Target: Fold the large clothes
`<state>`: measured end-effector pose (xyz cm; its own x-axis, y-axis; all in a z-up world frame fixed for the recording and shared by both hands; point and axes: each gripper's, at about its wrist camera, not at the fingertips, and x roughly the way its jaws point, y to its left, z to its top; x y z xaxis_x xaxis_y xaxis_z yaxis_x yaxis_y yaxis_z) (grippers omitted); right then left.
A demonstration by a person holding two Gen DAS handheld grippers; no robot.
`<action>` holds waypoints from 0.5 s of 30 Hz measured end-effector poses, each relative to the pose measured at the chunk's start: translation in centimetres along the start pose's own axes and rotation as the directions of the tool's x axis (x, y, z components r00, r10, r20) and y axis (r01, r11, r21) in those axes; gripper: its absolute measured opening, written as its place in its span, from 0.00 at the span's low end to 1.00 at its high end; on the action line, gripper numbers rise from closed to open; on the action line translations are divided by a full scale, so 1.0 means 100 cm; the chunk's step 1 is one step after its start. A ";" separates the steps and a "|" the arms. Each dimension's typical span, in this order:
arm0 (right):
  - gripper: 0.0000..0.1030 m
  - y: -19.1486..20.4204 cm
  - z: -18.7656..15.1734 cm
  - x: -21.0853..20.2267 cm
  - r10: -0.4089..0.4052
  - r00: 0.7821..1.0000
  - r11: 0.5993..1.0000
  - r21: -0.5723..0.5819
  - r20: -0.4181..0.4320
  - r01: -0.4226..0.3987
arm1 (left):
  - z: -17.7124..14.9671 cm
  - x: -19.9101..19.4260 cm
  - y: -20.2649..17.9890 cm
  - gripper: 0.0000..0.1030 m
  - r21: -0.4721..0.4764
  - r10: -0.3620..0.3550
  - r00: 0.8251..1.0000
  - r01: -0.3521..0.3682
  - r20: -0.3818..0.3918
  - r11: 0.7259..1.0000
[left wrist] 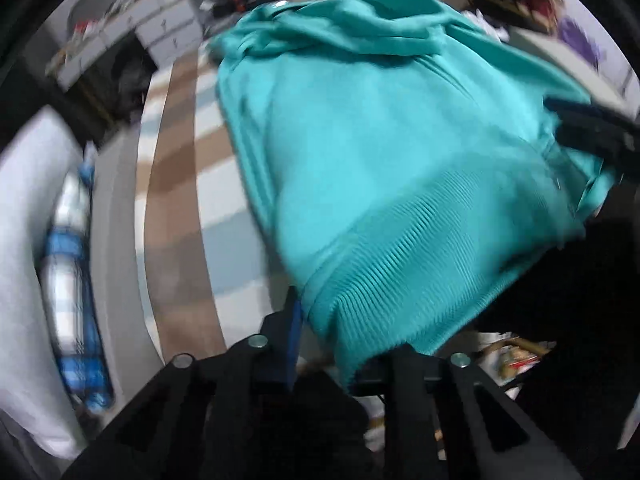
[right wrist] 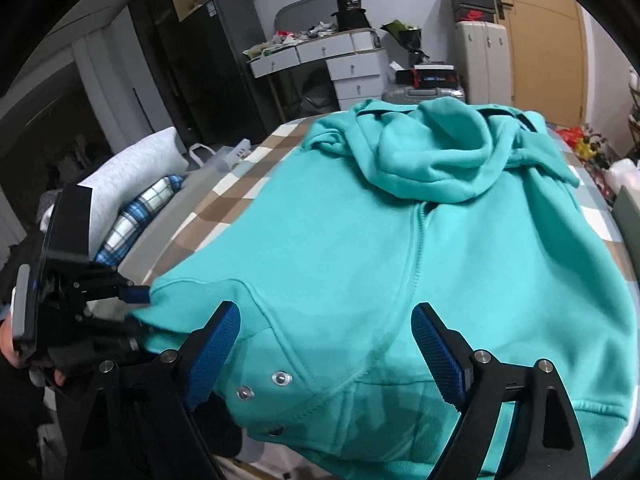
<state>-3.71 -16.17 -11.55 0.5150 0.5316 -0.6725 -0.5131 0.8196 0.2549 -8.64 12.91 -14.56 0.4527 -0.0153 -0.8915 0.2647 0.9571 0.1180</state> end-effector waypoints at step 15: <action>0.85 0.028 -0.025 0.039 0.015 0.972 0.988 -0.148 -0.233 -0.051 | -0.020 -0.041 0.003 0.14 0.002 -0.227 0.974 0.227 -0.002 0.974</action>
<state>-4.88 -12.33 -15.13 0.3327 0.4792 -0.8122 -0.6344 0.7510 0.1832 -12.10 13.83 -11.78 0.3788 -0.2310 -0.8962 0.3625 0.9280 -0.0860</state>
